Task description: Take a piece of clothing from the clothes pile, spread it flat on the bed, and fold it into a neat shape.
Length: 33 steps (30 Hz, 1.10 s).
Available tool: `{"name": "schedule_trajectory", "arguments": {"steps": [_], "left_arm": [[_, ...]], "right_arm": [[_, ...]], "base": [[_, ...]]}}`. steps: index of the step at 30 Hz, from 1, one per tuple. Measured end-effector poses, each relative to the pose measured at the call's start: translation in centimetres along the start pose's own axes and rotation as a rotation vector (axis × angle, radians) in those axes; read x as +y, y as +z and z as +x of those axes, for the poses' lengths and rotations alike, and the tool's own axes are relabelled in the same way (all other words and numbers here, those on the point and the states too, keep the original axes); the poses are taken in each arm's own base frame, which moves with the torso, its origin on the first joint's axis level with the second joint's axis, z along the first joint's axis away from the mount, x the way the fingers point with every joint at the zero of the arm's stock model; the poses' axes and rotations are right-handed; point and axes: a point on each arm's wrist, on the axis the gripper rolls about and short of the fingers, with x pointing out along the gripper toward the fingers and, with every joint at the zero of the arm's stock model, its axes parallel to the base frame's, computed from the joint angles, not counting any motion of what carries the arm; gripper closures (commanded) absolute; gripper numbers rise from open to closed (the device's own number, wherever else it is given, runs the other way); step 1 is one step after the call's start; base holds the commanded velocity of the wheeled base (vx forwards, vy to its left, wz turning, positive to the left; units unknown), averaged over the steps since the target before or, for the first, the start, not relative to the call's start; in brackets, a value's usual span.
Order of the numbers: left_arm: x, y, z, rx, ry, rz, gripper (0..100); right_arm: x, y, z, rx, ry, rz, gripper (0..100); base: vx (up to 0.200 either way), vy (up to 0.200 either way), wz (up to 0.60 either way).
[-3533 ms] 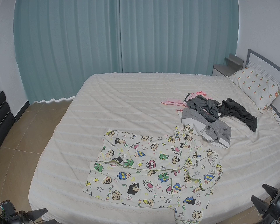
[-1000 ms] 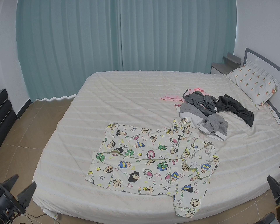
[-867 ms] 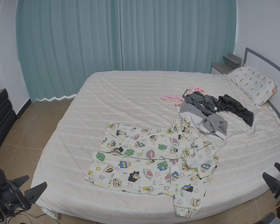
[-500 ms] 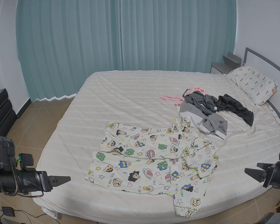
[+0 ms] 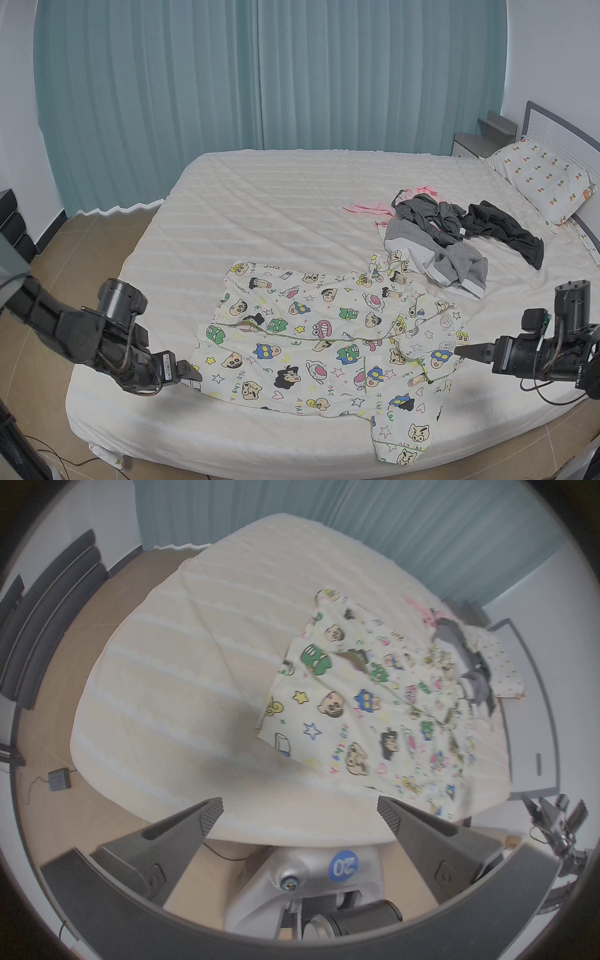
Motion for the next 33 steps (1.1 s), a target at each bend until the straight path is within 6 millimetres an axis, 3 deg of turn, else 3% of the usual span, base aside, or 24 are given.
{"name": "schedule_trajectory", "arguments": {"steps": [5, 9, 19, 33], "left_arm": [[-1.2, 0.9, 3.5, 0.011, 0.087, 0.004, 0], [-2.0, 1.6, 5.4, 0.011, 0.114, 0.004, 0], [-3.3, 3.0, 9.0, -0.023, 0.177, -0.064, 0], [-4.1, 2.4, 12.2, -0.064, 0.343, -0.087, 0]], "right_arm": [[-1.2, -1.5, 2.9, 0.007, 0.018, 0.049, 0], [-2.0, -2.6, 4.1, -0.006, 0.032, 0.074, 0], [-3.1, -4.6, 4.5, 0.012, 0.033, 0.164, 0], [-3.5, -5.3, 4.8, 0.052, 0.01, 0.172, 0]], "base": [[0.0, 0.0, 0.0], [0.0, 0.0, 0.0], [0.0, 0.0, 0.0], [0.0, 0.0, 0.0]]}}
